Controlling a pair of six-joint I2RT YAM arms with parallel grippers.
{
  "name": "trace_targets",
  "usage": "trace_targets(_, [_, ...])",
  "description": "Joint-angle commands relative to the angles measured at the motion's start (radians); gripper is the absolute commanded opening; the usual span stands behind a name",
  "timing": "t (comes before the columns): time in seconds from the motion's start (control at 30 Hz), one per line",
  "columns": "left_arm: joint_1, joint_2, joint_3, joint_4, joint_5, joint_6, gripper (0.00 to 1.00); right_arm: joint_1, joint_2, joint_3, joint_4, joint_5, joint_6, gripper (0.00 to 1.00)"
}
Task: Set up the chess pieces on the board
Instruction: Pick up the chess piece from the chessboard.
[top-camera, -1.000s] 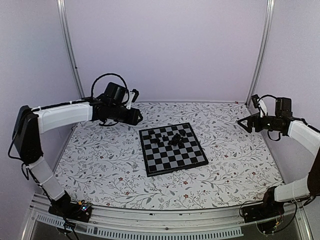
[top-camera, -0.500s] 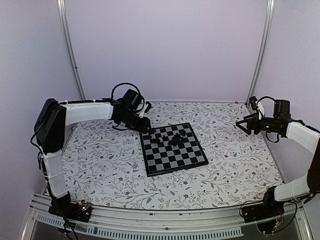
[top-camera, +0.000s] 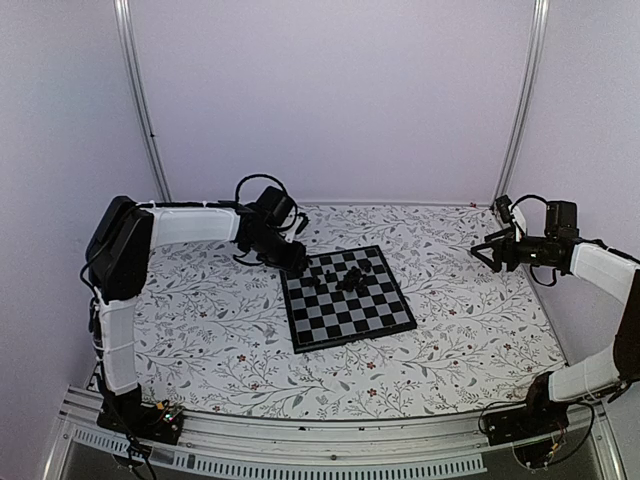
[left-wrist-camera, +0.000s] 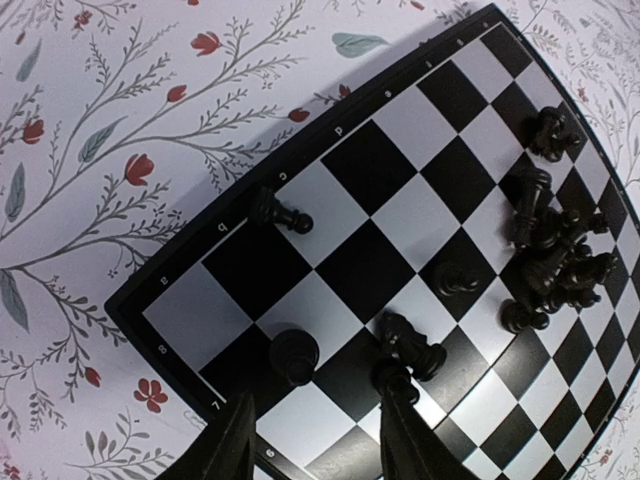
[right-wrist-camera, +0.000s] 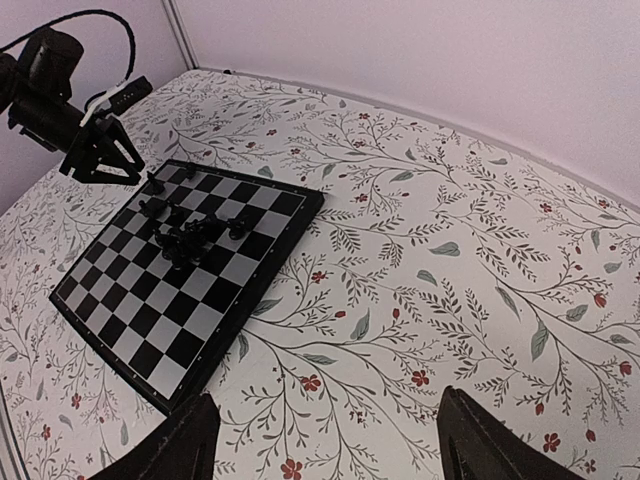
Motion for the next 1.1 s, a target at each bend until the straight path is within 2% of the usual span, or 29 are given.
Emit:
trace_targets(0.0, [-0.013,0.046,0.053,-0.012,-0.021,-0.002,0.44,-0.004,0.021,0.014,-0.006,-0.021,-0.017,0.77])
trace_targets(0.2, [-0.012,0.078,0.083,-0.017,-0.069,-0.003,0.42,-0.003,0.031,0.018,-0.013,-0.028,-0.022,0.77])
trace_targets(0.37, [-0.012,0.097,0.097,-0.017,-0.071,0.000,0.35,-0.003,0.038,0.021,-0.017,-0.027,-0.024,0.76])
trace_targets(0.63, [-0.013,0.097,0.091,-0.017,-0.071,0.002,0.11,-0.002,0.049,0.025,-0.020,-0.032,-0.024,0.75])
trace_targets(0.8, [-0.014,0.085,0.086,-0.020,-0.071,0.011,0.01,-0.003,0.060,0.028,-0.025,-0.034,-0.027,0.74])
trace_targets(0.97, [-0.039,-0.004,0.065,-0.057,-0.119,0.020,0.00,-0.003,0.062,0.028,-0.027,-0.037,-0.028,0.73])
trace_targets(1.07, [-0.078,-0.078,0.030,-0.059,-0.090,0.046,0.00,-0.003,0.063,0.029,-0.027,-0.039,-0.031,0.73])
